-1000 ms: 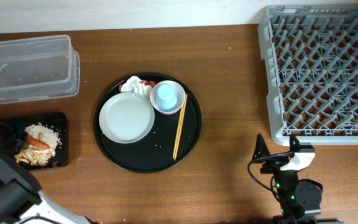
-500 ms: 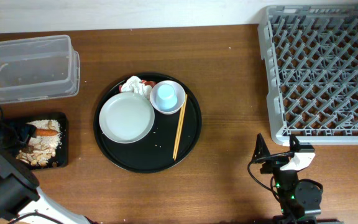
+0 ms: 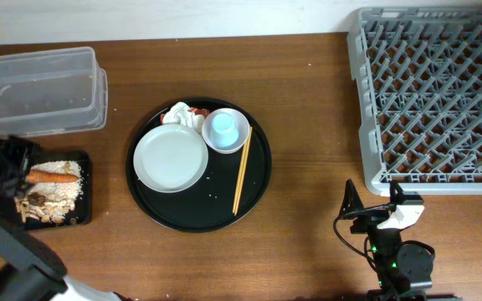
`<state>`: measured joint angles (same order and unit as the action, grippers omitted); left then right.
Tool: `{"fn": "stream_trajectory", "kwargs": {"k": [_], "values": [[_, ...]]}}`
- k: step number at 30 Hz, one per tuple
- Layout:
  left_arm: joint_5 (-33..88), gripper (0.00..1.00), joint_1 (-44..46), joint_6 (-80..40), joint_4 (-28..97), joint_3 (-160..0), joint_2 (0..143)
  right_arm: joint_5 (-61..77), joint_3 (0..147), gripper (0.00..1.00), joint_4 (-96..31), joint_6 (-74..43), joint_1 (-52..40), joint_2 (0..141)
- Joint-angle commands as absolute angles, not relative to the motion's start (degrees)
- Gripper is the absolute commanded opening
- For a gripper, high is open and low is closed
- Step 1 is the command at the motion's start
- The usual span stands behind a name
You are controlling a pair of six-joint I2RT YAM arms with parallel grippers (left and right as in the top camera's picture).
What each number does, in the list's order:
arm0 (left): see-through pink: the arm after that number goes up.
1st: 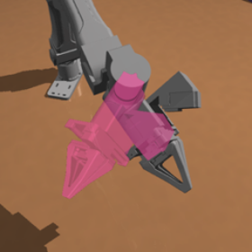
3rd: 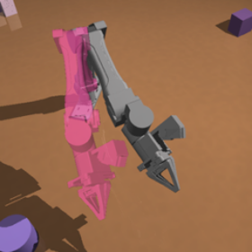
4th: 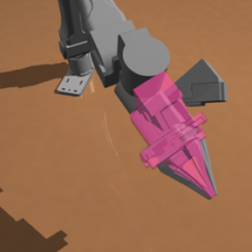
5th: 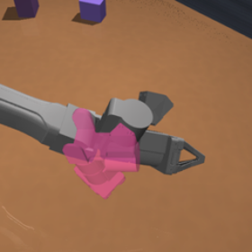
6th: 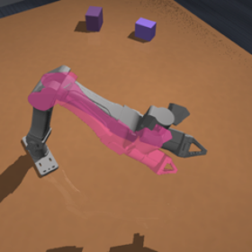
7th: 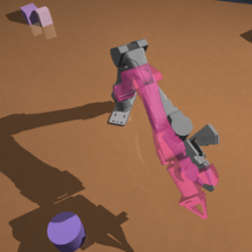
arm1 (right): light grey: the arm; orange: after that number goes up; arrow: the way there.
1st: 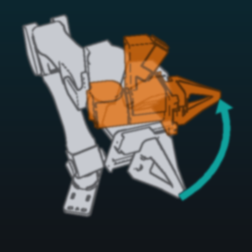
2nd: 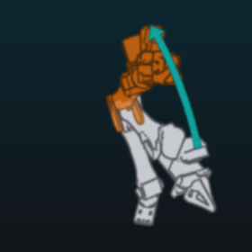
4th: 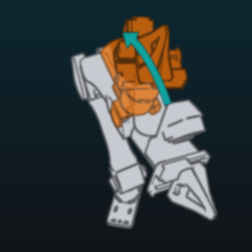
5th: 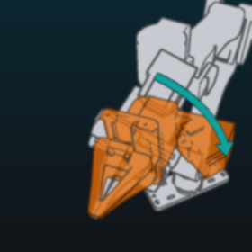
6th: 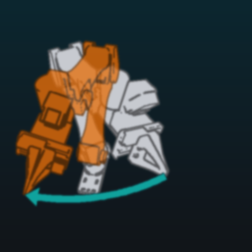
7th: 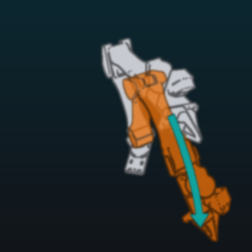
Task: Sort waste into correct bins and load items into the dishwasher rack
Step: 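Move the left gripper back over the round tray toward the tissue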
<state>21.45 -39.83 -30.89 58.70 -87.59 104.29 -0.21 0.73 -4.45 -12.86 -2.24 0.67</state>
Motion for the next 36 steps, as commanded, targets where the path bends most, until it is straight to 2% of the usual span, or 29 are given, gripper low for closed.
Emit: {"fn": "stream_trajectory", "kwargs": {"k": [1,6,10,16,18,20,22,25,26,36], "values": [[30.2,0.79,-34.9,-28.6,58.5,-88.7,98.8,-0.7,0.3,0.98,-4.7,-12.3,-2.5,0.2],[26.8,0.79,-21.7,-18.2,58.4,-88.5,97.5,-0.7,0.3,0.98,-4.7,-12.3,-2.5,0.2],[9.4,0.79,-6.5,-18.4,57.8,-86.8,97.7,-0.7,0.3,0.98,-4.7,-12.3,-2.5,0.2],[1.9,0.80,8.6,-18.3,53.7,-85.4,97.9,-0.7,0.3,0.98,-4.7,-12.3,-2.5,0.2],[1.7,0.85,11.9,-18.3,51.9,-85.3,98.0,-0.7,0.3,0.98,-4.7,-12.3,-2.5,0.2],[1.7,0.87,14.7,-18.3,50.3,-85.3,98.1,-0.7,0.3,0.98,-4.7,-12.3,-2.5,0.2],[1.7,0.94,17.0,-18.3,48.8,-85.3,98.4,-0.7,0.3,0.98,-4.7,-12.3,-2.5,0.2],[1.7,0.95,19.4,-18.3,47.5,-85.3,98.8,-0.7,0.3,0.98,-4.7,-12.3,-2.5,0.2],[1.7,0.99,19.8,-18.3,46.9,-85.3,99.0,-0.7,0.3,0.98,-4.7,-12.3,-2.5,0.2],[-0.8,0.98,19.8,-18.3,44.3,-85.3,99.4,-0.7,0.3,0.98,-4.7,-12.3,-2.5,0.2]]}}
